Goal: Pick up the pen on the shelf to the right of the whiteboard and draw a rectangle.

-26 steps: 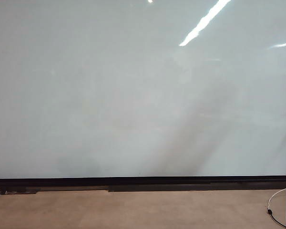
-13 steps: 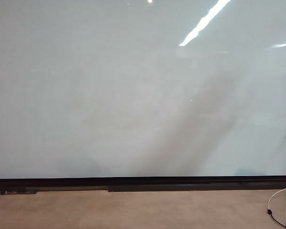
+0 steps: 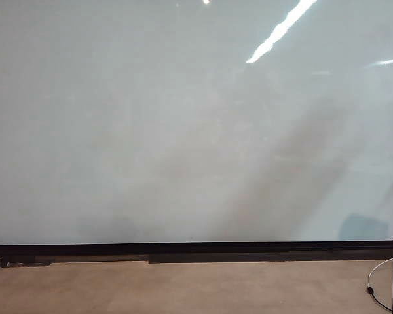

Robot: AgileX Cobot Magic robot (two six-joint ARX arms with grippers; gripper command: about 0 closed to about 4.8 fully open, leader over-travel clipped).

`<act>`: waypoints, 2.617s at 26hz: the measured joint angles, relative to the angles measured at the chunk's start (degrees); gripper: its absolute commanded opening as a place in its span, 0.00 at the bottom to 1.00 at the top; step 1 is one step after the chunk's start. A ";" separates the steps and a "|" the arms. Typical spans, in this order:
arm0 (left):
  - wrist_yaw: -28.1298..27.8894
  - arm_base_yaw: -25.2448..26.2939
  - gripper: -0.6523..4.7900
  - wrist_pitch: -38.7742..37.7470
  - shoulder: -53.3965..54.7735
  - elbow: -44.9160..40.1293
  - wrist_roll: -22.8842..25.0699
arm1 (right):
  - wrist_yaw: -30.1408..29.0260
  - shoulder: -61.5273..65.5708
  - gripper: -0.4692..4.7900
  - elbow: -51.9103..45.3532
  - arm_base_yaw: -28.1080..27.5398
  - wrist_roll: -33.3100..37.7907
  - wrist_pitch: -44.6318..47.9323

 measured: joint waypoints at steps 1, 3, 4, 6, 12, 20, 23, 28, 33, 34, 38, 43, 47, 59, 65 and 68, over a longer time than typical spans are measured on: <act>0.00 0.00 0.11 0.00 0.00 0.00 0.00 | -0.76 0.52 0.34 0.00 -0.79 -0.02 0.57; 0.00 0.00 0.11 -0.02 0.00 0.00 0.00 | -2.97 2.38 0.39 0.00 -3.21 -0.02 2.40; 0.00 0.00 0.11 0.00 0.00 0.00 0.00 | -3.63 3.13 0.40 0.00 -4.00 0.02 3.13; 0.00 0.00 0.11 -0.02 0.00 0.00 0.00 | -5.33 5.01 0.40 0.00 -5.51 0.11 4.87; 0.00 0.00 0.11 0.00 0.00 0.00 0.02 | -11.82 13.99 0.40 0.74 -9.90 2.05 12.33; 0.00 0.00 0.11 -0.02 0.00 0.00 0.00 | -16.55 26.86 0.43 3.56 -10.21 3.08 22.67; 0.00 0.00 0.11 0.00 0.00 0.00 0.00 | -17.90 31.23 0.51 5.49 -10.23 3.30 25.22; 0.02 0.00 0.11 0.00 0.00 0.00 0.00 | -18.27 36.65 0.53 8.74 -10.23 3.17 26.95; 0.02 0.00 0.11 0.00 0.00 0.00 0.02 | -18.67 40.48 0.54 10.93 -11.52 3.04 28.63; 0.02 0.00 0.11 -0.02 0.00 0.00 0.00 | -19.15 41.33 0.53 11.23 -12.02 3.06 28.85; 0.02 0.00 0.11 0.00 0.00 0.00 0.00 | -21.24 44.15 0.53 12.11 -13.49 3.54 30.71; 0.02 0.00 0.11 0.00 0.00 0.00 0.00 | -25.27 49.35 0.53 14.34 -15.47 5.22 35.12; 0.04 0.00 0.11 -0.02 0.00 0.00 0.00 | -27.96 52.78 0.53 17.29 -15.72 5.75 36.11; 0.02 -0.02 0.11 0.00 0.02 0.00 0.00 | -31.23 58.07 0.53 22.84 -15.67 6.08 36.26; 0.02 -0.02 0.11 -0.02 0.02 0.00 0.00 | -32.22 60.04 0.53 25.38 -15.67 6.14 36.41; 0.02 0.00 0.11 -0.02 0.02 0.00 0.00 | -32.96 61.11 0.53 26.43 -15.65 6.34 36.28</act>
